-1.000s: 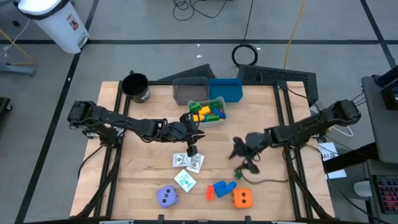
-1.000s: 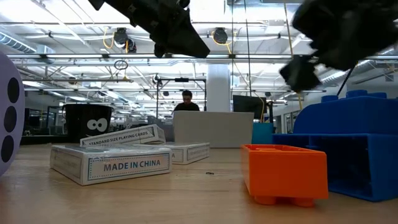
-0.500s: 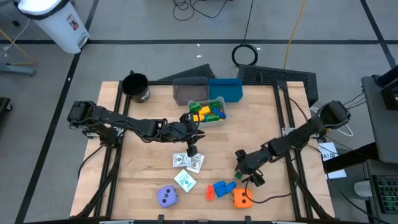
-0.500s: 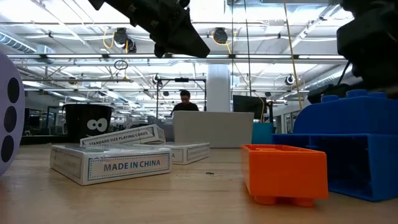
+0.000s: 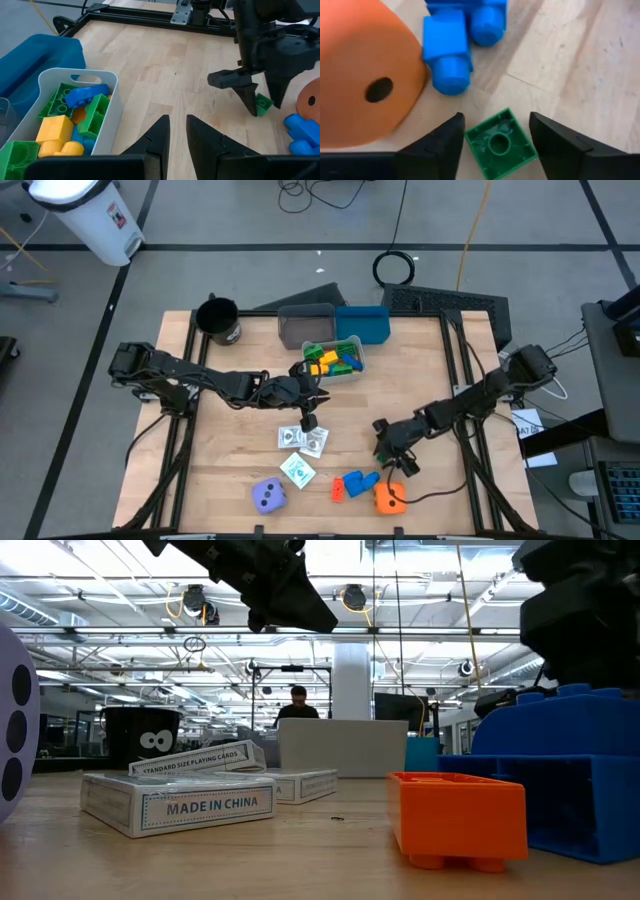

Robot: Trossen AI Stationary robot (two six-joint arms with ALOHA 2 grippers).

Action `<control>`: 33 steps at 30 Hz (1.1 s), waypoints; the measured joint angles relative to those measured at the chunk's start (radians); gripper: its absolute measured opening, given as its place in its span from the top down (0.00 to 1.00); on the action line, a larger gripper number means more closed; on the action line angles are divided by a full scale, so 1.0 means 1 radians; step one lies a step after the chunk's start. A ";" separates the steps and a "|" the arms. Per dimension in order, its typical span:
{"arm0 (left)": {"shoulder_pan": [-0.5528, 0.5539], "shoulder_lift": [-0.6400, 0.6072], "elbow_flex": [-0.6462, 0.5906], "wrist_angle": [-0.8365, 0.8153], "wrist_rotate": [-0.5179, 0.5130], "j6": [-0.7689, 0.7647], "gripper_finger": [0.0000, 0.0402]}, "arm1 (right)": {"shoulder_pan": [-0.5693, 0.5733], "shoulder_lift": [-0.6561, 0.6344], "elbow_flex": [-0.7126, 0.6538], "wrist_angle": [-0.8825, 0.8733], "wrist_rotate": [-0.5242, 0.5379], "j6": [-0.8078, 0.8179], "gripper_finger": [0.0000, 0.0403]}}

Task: Pick & Place Toys
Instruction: Put the dark green game piece into the gray bin

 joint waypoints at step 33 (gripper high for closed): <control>0.000 0.058 0.000 0.239 0.000 -0.126 0.81 | -0.135 -0.273 -0.001 0.136 0.618 -0.511 0.64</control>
